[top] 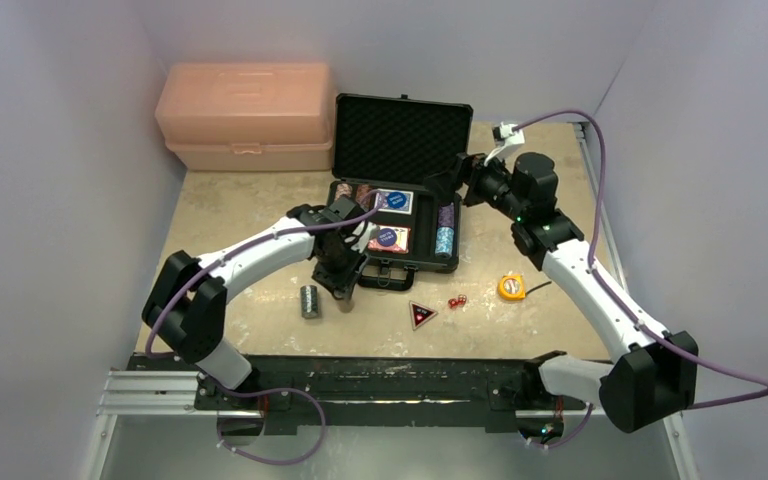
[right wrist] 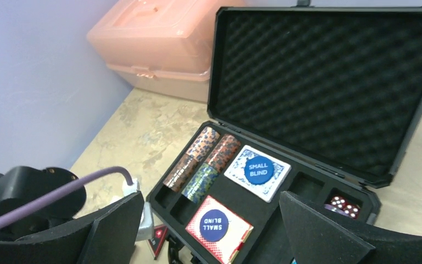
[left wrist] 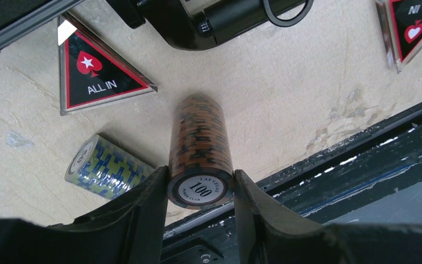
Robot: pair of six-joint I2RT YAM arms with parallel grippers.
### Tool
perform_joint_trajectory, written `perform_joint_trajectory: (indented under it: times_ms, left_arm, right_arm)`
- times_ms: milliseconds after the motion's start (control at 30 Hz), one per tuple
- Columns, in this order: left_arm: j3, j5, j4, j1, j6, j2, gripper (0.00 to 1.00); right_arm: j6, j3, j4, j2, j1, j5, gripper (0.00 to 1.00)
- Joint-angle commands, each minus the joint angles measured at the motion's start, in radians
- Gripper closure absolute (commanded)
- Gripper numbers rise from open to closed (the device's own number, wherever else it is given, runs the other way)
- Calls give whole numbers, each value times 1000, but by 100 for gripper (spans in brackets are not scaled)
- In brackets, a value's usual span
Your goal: Pack up texas hold em set
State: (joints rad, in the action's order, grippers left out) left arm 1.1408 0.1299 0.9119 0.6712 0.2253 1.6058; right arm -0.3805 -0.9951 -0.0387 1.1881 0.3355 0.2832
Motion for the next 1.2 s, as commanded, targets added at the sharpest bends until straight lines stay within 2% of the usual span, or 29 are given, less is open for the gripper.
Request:
perform_joint_trajectory:
  times_ms: [0, 133, 367, 600, 733, 900, 1167]
  left_arm:
    - [38, 25, 11, 2, -4, -106, 100]
    - [23, 14, 12, -17, -4, -165, 100]
    - [-36, 27, -4, -112, 17, -290, 100]
    - [-60, 35, -16, -156, 20, -373, 100]
    - [-68, 48, -17, -161, 0, -409, 100]
    - [-81, 55, -25, -162, -12, -450, 100]
    - [-87, 85, -37, -163, -21, -476, 100]
  right_arm:
    - [3, 5, -73, 31, 11, 139, 1]
    - [35, 8, -105, 47, 50, 160, 1]
    - [127, 22, -148, 62, 173, 110, 1]
    - [221, 133, -309, 28, 265, 121, 1]
    - [338, 183, -355, 24, 347, 128, 1]
    - [479, 255, -425, 8, 409, 215, 1]
    - [562, 305, -462, 0, 466, 313, 2]
